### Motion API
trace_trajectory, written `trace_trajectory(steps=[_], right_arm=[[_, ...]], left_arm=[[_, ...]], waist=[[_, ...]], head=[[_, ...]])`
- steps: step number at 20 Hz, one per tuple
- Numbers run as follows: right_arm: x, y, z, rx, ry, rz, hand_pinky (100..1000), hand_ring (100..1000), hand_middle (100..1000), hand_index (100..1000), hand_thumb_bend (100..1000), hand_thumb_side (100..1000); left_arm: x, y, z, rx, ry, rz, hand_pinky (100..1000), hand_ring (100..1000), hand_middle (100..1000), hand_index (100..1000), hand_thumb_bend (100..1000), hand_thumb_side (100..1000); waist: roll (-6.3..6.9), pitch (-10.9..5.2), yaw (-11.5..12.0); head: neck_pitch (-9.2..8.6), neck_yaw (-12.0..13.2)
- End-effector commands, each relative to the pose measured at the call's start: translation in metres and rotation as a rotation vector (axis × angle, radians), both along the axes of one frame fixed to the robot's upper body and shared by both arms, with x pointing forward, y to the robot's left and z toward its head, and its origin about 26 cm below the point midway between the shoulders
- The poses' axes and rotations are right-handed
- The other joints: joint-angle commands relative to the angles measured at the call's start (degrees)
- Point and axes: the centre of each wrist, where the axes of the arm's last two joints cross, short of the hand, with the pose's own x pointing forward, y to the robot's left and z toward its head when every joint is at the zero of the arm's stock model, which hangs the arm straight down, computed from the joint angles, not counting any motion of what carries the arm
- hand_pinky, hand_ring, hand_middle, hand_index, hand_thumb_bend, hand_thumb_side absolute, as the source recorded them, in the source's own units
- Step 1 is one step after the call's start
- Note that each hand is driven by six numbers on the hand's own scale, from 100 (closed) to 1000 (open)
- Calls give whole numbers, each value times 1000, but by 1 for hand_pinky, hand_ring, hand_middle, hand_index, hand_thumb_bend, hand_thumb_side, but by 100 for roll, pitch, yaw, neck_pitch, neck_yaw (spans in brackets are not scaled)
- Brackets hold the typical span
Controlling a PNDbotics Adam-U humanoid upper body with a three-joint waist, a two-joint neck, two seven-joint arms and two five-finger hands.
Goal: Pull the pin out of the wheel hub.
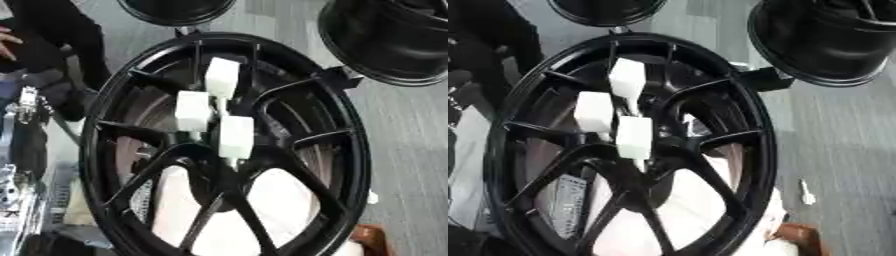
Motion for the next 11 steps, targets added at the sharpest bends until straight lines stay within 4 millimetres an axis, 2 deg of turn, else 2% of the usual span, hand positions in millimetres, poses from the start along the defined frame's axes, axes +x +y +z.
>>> trace_trajectory(steps=[1,6,11], right_arm=[[-10,21,20,-64,-38,52,891,785,689,754,144,325],[-23,49,28,-97,-44,89,892,786,690,753,156,328],[-30,62,32,-116,-43,107,892,786,691,753,167,328]], left_arm=[[-1,1,6,17,-19,-7,901,807,793,800,100,853],[-1,1,6,18,-20,-8,901,807,794,800,100,853],[-1,1,7,18,-21,-11,901,807,794,800,100,852]], waist=[[15,-109,-13],[10,-106,-6],[10,-111,-3]], head=[[-74,-26],[-73,-25],[-75,-33]])
